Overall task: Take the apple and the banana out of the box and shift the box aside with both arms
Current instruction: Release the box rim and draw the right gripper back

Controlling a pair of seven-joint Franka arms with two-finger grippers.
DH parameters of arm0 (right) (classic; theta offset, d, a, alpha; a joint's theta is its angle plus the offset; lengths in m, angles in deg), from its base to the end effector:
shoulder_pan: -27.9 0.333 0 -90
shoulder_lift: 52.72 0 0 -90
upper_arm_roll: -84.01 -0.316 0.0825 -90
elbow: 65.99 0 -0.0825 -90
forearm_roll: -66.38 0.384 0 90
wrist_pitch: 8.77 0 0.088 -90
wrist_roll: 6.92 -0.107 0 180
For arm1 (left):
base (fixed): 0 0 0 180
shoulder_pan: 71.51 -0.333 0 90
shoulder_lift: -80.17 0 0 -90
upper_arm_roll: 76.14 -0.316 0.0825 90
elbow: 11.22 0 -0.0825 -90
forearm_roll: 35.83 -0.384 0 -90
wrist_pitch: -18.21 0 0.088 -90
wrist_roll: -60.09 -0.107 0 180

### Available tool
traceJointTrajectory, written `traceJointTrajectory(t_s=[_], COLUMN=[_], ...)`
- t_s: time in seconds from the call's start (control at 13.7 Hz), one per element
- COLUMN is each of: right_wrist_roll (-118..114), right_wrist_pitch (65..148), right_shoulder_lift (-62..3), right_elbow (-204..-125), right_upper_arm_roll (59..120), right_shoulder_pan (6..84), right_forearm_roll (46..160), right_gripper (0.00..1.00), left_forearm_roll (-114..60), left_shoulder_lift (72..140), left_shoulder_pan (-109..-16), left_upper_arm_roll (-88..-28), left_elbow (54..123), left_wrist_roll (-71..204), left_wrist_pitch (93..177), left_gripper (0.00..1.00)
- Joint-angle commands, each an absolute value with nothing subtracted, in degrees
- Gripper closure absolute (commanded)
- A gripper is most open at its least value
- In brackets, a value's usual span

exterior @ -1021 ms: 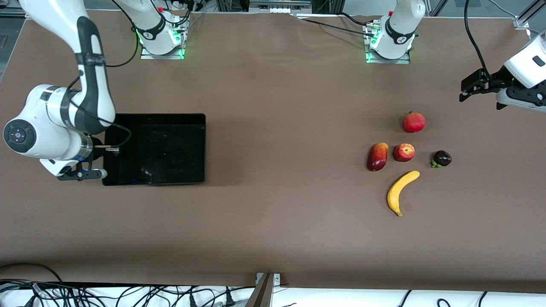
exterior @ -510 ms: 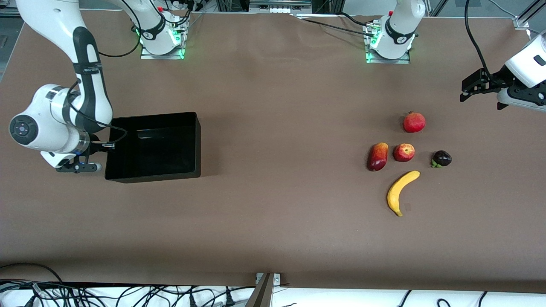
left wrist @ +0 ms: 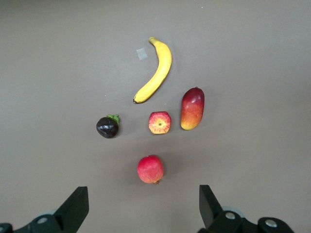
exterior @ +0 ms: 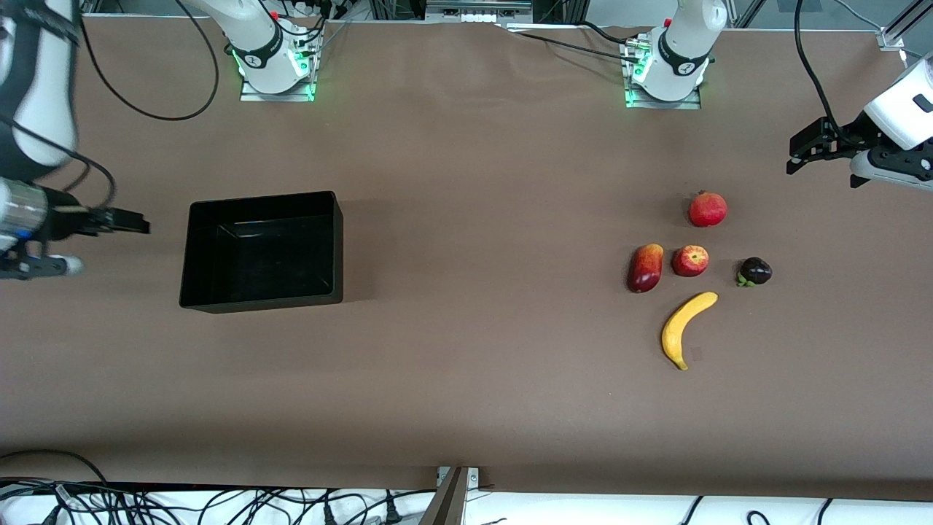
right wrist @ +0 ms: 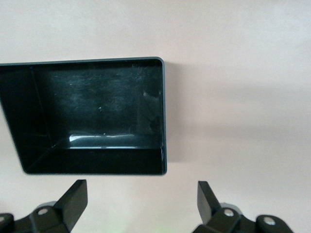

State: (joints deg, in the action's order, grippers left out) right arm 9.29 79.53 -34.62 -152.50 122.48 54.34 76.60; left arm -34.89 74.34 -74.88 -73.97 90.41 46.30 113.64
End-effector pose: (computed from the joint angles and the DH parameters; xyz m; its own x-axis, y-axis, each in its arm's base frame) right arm 0.6130 -0.0617 0.4984 0.9754 0.0649 -0.2109 0.0575 -0.9975 -0.0413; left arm 0.5276 0.0085 0.5914 0.9763 -0.2162 -0.0034 -0.2162 -0.9763 0.0137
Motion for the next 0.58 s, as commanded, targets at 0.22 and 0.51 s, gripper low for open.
traceJointTrajectory(t_s=[0.22,0.51], right_wrist_roll=[7.86,-0.55], right_wrist_pitch=[76.64,88.80], right_shoulder_lift=[-41.79,-52.10], right_elbow=[-152.62,-168.29], right_upper_arm_roll=[103.52,88.05], right_shoulder_pan=[40.36,27.54], right_forearm_roll=[67.82,63.83], right_gripper=[0.00,0.00], left_forearm_roll=[-35.21,-35.21], left_shoulder_lift=[74.28,74.19], left_shoulder_pan=[-75.03,-75.03], left_upper_arm_roll=[-73.85,-73.76], left_elbow=[89.76,89.76], left_wrist_roll=[46.65,46.56], left_wrist_pitch=[113.57,113.48], left_gripper=[0.00,0.00])
